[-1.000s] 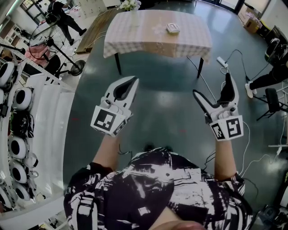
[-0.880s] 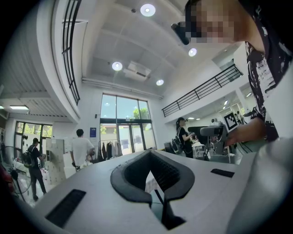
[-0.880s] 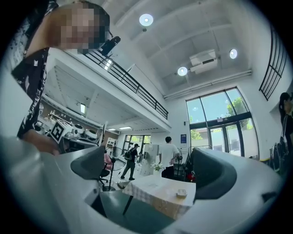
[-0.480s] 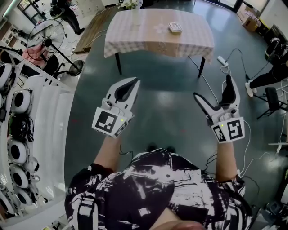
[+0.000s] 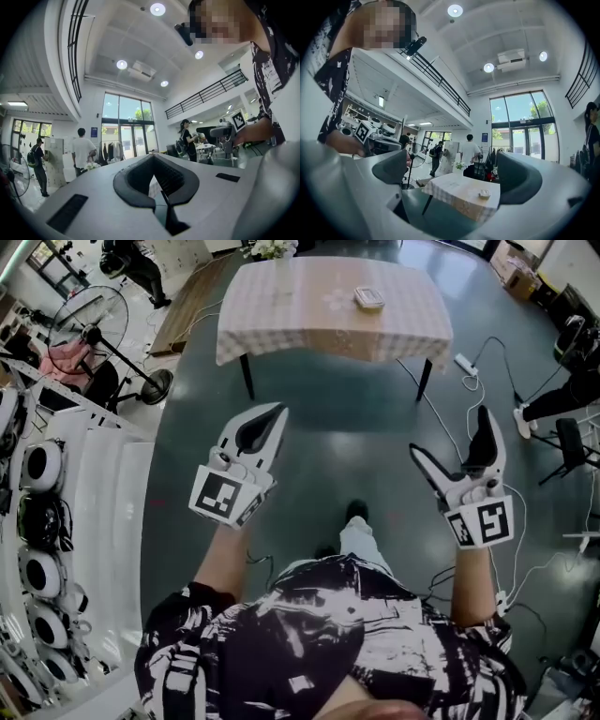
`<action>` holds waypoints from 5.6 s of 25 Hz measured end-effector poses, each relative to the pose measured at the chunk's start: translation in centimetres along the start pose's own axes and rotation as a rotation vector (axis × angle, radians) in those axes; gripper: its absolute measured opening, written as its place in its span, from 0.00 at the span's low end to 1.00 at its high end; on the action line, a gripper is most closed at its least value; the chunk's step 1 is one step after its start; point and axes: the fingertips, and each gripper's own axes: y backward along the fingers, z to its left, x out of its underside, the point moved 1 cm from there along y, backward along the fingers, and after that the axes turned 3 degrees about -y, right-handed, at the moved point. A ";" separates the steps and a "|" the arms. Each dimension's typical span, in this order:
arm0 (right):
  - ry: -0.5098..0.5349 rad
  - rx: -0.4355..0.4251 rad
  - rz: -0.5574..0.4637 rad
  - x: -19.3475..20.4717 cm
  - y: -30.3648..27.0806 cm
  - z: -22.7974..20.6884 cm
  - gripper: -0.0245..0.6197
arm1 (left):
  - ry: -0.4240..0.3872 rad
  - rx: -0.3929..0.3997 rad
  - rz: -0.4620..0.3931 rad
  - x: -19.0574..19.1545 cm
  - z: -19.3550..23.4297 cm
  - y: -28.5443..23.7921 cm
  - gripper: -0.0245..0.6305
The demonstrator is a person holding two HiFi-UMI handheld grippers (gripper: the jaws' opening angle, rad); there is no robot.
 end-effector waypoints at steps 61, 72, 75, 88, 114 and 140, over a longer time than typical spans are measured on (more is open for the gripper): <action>-0.007 -0.024 0.083 20.7 -67.5 -42.4 0.93 | 0.059 0.085 0.040 17.8 47.3 -61.4 0.04; -0.057 -0.014 0.214 25.7 -69.9 -48.9 0.93 | 0.067 0.085 0.096 18.2 48.9 -66.7 0.04; -0.075 -0.034 0.267 30.2 -70.4 -49.8 0.93 | 0.091 0.076 0.115 20.2 48.4 -67.3 0.04; -0.275 -0.064 0.648 52.4 -69.5 -52.8 0.91 | 0.114 0.053 0.216 25.2 47.9 -68.4 0.04; -0.514 -0.129 1.002 67.3 -66.3 -50.8 0.21 | 0.134 0.026 0.261 27.3 48.3 -68.7 0.04; -0.647 -0.131 0.954 66.4 -66.4 -50.9 0.07 | 0.148 0.024 0.244 27.2 48.6 -69.1 0.04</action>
